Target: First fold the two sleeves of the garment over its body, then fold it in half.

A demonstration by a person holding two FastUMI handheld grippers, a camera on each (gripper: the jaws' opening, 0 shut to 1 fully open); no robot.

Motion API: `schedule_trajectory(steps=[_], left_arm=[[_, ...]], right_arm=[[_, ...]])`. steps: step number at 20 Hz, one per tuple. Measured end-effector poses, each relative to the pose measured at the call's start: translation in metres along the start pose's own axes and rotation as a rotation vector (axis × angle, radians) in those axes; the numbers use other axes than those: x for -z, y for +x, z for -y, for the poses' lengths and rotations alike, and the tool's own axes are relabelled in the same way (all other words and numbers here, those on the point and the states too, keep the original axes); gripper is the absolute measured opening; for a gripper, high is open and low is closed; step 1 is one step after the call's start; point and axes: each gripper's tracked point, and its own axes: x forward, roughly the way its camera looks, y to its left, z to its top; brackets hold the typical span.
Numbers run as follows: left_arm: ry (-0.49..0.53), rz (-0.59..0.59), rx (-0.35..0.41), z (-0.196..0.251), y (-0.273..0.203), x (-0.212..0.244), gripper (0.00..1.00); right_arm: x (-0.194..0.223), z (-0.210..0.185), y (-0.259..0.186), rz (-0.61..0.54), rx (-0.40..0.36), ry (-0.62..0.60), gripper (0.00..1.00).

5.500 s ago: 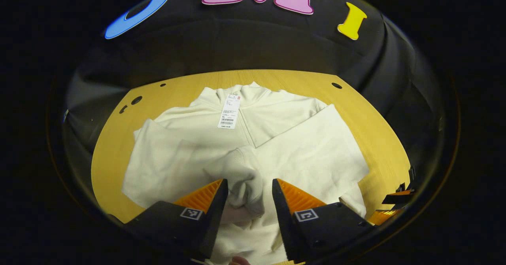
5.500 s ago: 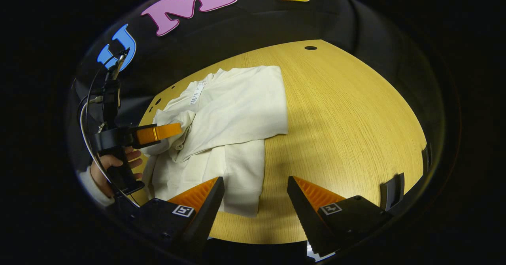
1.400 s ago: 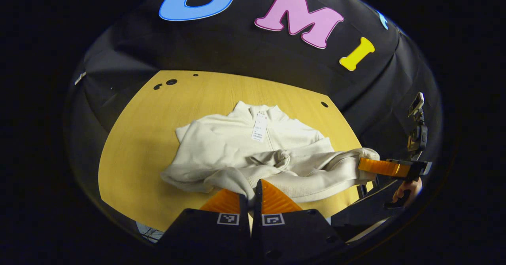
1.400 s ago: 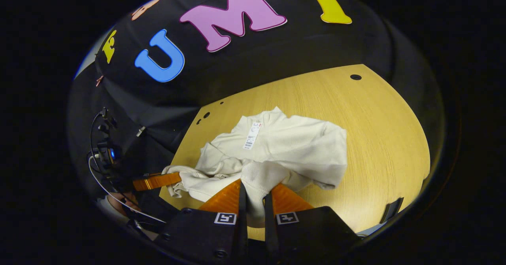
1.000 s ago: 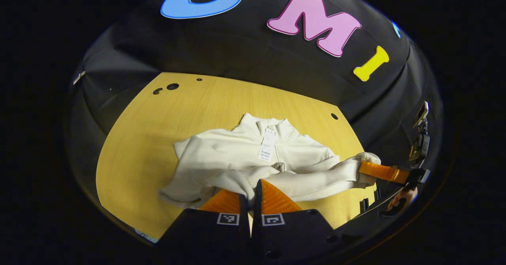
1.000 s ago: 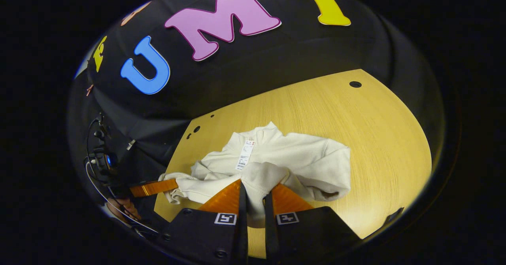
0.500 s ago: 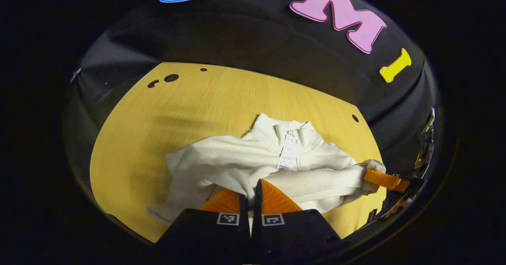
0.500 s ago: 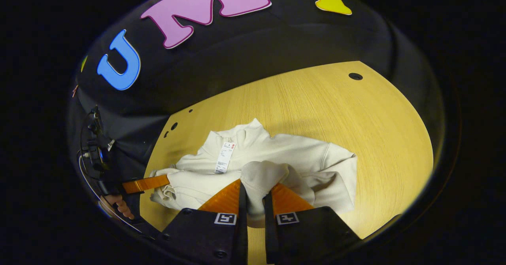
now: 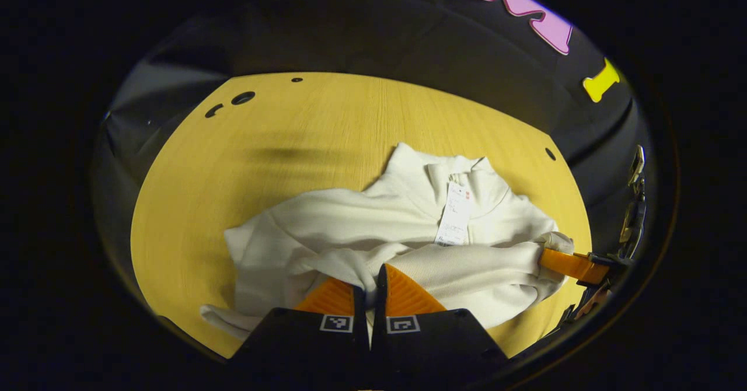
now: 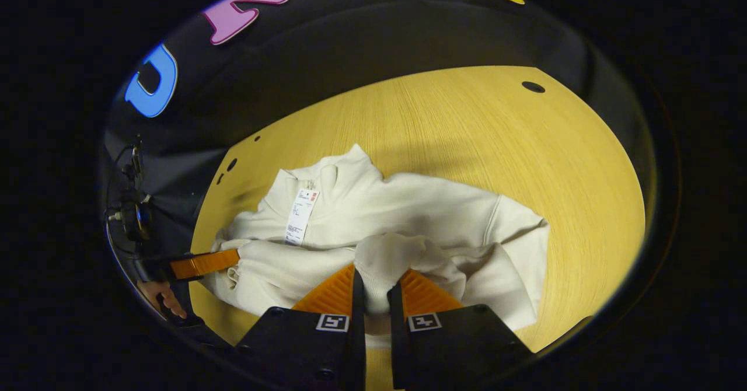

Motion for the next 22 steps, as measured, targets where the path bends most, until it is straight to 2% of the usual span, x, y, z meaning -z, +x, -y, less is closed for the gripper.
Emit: schedule_trajectory(steps=[3, 4, 6, 9, 11, 12, 13, 14, 15, 16, 21, 22], left_arm=[[0.052, -0.020, -0.052, -0.002, 0.005, 0.003, 0.07], [0.057, -0.017, -0.068, -0.002, 0.005, 0.003, 0.06], [0.051, -0.026, -0.078, -0.002, 0.003, 0.004, 0.08], [0.041, -0.024, -0.075, -0.002, 0.004, 0.006, 0.19], [0.040, -0.010, -0.095, -0.003, 0.004, 0.005, 0.30], [0.056, -0.008, -0.110, -0.003, 0.001, 0.005, 0.34], [0.077, 0.002, -0.122, -0.003, 0.000, 0.003, 0.38], [0.092, 0.015, -0.132, -0.003, -0.004, 0.002, 0.41], [0.101, 0.030, -0.133, -0.002, -0.008, 0.000, 0.45], [0.106, 0.057, -0.123, 0.001, -0.014, -0.003, 0.43], [0.124, 0.140, -0.117, -0.001, -0.046, -0.007, 0.86], [0.125, 0.154, -0.113, 0.000, -0.052, -0.007, 0.89]], right_arm=[[0.001, 0.002, 0.008, -0.003, 0.020, -0.021, 0.23], [0.001, 0.001, 0.008, -0.003, 0.016, -0.022, 0.29], [0.001, 0.000, 0.009, -0.003, 0.011, -0.023, 0.35], [0.000, -0.005, 0.008, 0.005, 0.002, -0.029, 0.43], [0.000, -0.013, 0.002, 0.016, -0.007, -0.039, 0.57], [0.001, -0.017, 0.000, 0.020, -0.010, -0.037, 0.69], [-0.001, -0.020, -0.004, 0.028, -0.015, -0.033, 0.71], [-0.002, -0.024, -0.006, 0.037, -0.023, -0.029, 0.87], [-0.004, -0.023, -0.012, 0.047, -0.016, -0.030, 0.94], [-0.005, -0.024, -0.014, 0.055, -0.014, -0.030, 1.00], [-0.010, -0.025, -0.041, 0.107, -0.019, -0.044, 0.99], [-0.011, -0.026, -0.048, 0.118, -0.021, -0.044, 0.99]])
